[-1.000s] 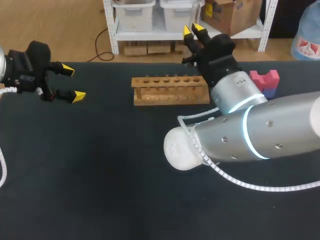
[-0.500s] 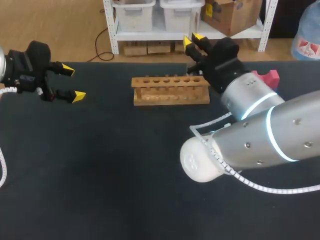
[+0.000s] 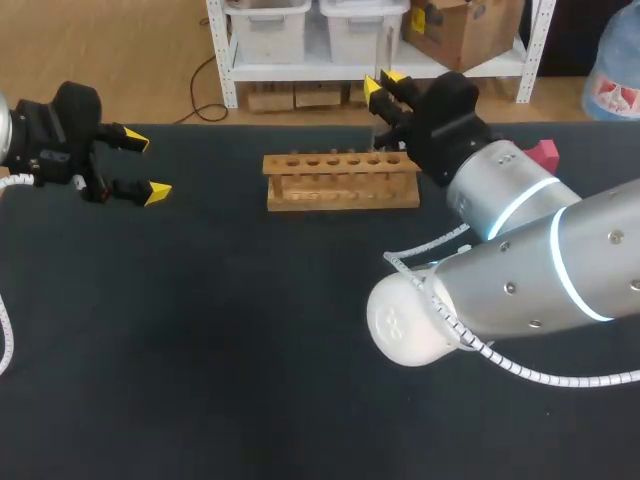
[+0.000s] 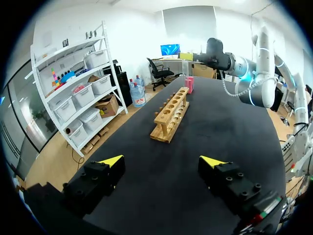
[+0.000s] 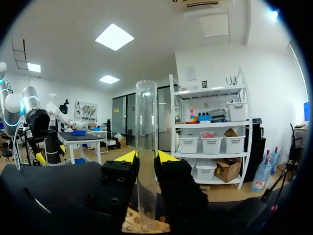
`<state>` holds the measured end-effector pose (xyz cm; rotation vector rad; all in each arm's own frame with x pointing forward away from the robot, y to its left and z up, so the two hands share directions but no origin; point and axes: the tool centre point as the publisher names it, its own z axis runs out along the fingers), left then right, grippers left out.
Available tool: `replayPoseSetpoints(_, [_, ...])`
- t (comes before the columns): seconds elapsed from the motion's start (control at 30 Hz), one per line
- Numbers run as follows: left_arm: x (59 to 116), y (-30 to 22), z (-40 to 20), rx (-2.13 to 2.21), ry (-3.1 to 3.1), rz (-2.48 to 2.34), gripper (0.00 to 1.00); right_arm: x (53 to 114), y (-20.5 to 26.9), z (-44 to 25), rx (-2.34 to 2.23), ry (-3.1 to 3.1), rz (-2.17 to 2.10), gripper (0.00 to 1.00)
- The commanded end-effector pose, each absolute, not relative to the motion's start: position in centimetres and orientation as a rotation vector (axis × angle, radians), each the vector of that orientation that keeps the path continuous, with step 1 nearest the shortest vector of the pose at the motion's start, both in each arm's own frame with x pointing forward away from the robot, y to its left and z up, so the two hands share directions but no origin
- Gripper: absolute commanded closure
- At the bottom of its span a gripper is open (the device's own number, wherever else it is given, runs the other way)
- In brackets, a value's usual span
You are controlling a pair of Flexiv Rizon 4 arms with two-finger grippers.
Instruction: Grasp the test tube, adjust it, and insert it.
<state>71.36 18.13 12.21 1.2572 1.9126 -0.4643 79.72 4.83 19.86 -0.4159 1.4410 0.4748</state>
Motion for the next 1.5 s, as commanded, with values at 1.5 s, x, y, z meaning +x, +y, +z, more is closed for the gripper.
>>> replayPoseSetpoints(1.5, [71.2, 18.2, 12.0, 1.254, 1.903, -0.464, 0.00, 82.4, 4.6, 17.5, -0.377, 1.471, 0.457, 1.00])
